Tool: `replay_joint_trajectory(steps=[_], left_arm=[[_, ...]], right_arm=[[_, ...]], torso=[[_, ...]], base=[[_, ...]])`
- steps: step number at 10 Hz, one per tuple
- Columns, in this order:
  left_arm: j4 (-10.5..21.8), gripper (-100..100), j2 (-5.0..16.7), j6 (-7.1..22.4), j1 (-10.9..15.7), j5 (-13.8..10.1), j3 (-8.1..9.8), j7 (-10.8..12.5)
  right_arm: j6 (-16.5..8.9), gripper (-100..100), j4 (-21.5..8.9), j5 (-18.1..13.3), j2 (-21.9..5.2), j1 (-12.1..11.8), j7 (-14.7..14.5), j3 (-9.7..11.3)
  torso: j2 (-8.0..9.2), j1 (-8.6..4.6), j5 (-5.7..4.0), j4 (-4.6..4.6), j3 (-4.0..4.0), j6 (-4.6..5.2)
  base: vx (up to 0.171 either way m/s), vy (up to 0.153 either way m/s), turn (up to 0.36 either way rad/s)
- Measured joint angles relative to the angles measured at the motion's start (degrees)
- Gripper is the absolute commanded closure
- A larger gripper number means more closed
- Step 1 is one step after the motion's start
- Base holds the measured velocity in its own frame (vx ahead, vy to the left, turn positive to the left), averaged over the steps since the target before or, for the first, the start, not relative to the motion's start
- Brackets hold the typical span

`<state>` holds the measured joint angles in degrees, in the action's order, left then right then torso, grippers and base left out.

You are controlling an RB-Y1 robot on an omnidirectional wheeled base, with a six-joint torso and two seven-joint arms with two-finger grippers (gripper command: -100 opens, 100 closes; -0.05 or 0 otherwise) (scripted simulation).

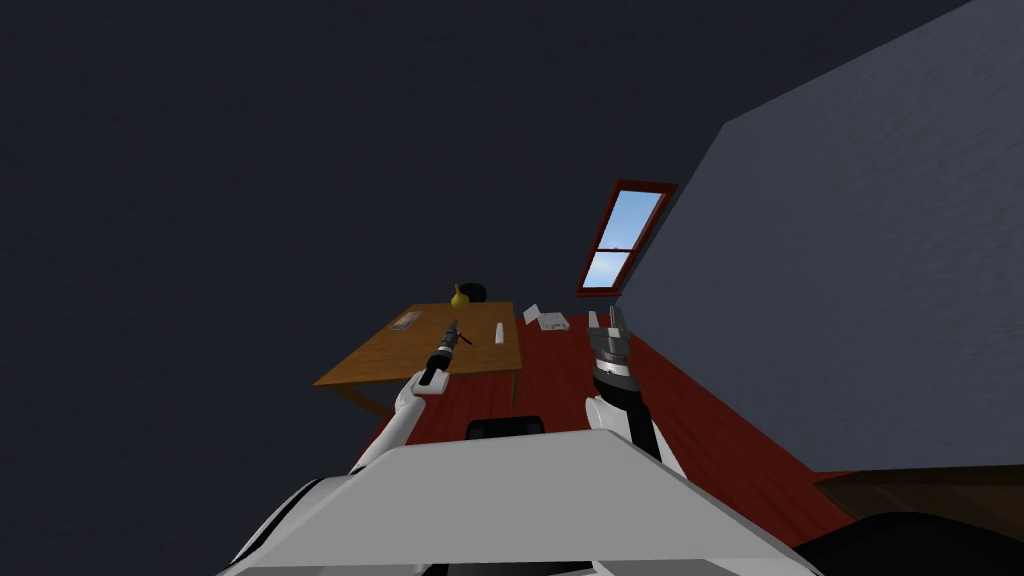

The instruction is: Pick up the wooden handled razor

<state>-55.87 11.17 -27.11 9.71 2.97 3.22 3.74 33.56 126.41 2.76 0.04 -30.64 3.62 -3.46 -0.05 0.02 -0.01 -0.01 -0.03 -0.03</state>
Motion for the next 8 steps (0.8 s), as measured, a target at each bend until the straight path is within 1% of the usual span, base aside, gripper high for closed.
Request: replay_joint_trajectory(steps=[2, 4, 5, 6, 7, 8], left_arm=[[2.80, -100, 0.13, 0.35, 1.35, 0.07, 0.01, -0.14], [6.94, -100, 0.06, 0.99, 3.48, 0.20, 0.09, -0.50], [7.18, -100, 0.18, 2.56, 3.80, 0.36, -0.17, -0.63], [8.56, -100, 0.08, 3.11, 4.54, 0.43, -0.13, -0.84], [10.05, -100, 0.29, 2.98, 4.95, 0.41, -0.18, -0.79], [12.26, -100, 0.53, 3.12, 6.23, 0.43, -0.21, -0.77]], right_arm=[[0.00, 0, 0.00, 0.00, 0.00, 0.00, 0.00, 0.00], [0.00, 0, 0.00, 0.00, 0.00, 0.00, 0.00, 0.00], [0.00, 0, 0.00, 0.00, 0.00, 0.00, 0.00, 0.00], [0.00, 0, 0.00, 0.00, 0.00, 0.00, 0.00, 0.00], [0.00, 0, 0.00, 0.00, 0.00, 0.00, 0.00, 0.00], [0.00, 0, 0.00, 0.00, 0.00, 0.00, 0.00, 0.00]], torso=[[0.00, 0.00, 0.00, 0.01, 0.01, 0.00], [-0.03, 0.00, 0.00, 0.00, -0.01, 0.01], [-0.07, 0.02, 0.00, -0.01, -0.04, 0.00], [-0.07, 0.02, 0.00, -0.01, -0.04, 0.01], [-0.02, 0.01, 0.00, 0.00, -0.01, 0.00], [-0.03, 0.00, 0.00, 0.00, -0.01, 0.01]], base=[[0.015, 0.002, 0.019], [0.029, 0.006, 0.029], [0.032, 0.007, 0.016], [0.014, 0.001, -0.004], [0.019, 0.002, 0.027], [0.022, 0.002, 0.010]])
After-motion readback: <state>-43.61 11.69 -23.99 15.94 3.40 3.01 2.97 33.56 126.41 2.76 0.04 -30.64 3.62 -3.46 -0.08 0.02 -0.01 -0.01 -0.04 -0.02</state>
